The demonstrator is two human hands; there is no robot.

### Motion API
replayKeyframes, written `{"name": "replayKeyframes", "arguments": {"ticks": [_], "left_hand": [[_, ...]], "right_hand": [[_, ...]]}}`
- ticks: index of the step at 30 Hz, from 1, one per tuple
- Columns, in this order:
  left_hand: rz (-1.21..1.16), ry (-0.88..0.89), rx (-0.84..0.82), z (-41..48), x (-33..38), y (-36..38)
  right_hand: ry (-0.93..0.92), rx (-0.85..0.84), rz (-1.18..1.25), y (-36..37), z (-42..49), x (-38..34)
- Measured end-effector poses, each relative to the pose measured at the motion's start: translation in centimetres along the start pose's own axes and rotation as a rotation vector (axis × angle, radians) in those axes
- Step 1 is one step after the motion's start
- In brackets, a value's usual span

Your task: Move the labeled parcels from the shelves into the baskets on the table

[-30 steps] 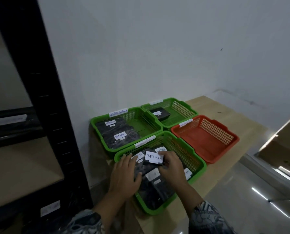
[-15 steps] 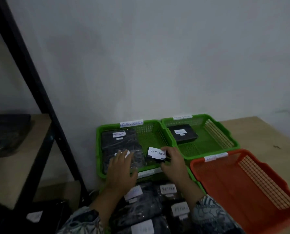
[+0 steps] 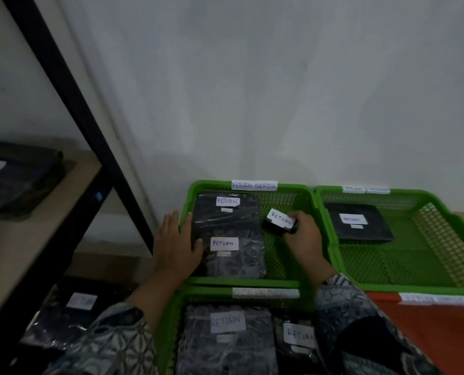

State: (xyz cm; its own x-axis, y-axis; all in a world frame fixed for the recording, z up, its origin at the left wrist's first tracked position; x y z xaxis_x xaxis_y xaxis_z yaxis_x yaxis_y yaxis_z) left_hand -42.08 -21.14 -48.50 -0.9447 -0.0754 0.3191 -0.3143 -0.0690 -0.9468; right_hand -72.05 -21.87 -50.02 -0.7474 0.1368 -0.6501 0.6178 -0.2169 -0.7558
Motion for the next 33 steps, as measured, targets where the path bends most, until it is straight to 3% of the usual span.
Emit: {"name": "replayKeyframes", "arguments": {"ticks": [12,23,27,33], "left_hand": [[-0.079,-0.010,0.016,-0.7,-1.2,1.9],[-0.054,0.024,0.007,-0.7,-0.9,1.7],[-0.055,0.025,-0.001,-1.1,-0.8,0.8],[-0.042,0.096,-0.008,-3.6,-0.2,-2.1]], "right_hand": [[0.042,-0.012,-0.027,3.2,5.1,1.8],[0.025,0.001,-0.007,1.7,3.8,0.3],[-0.076,-0.001,-0.040,0.3,1.2,-2.0],[-0.268,-0.133,-0.146,0.5,-4.7,-7.9]]}}
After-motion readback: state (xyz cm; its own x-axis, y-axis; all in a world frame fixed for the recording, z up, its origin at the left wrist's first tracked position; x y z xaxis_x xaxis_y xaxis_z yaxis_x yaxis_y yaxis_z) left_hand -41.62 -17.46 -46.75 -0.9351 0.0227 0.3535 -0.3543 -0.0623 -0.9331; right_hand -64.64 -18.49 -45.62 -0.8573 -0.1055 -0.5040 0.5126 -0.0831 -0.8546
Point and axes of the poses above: each hand's wrist, its own z-axis towards the middle knuckle, its own y-axis out of the palm, x = y × z, the point moved 8 cm from there along z, towards the middle knuckle, and after that the axes turned 8 degrees about -y, right-handed, at the moved point
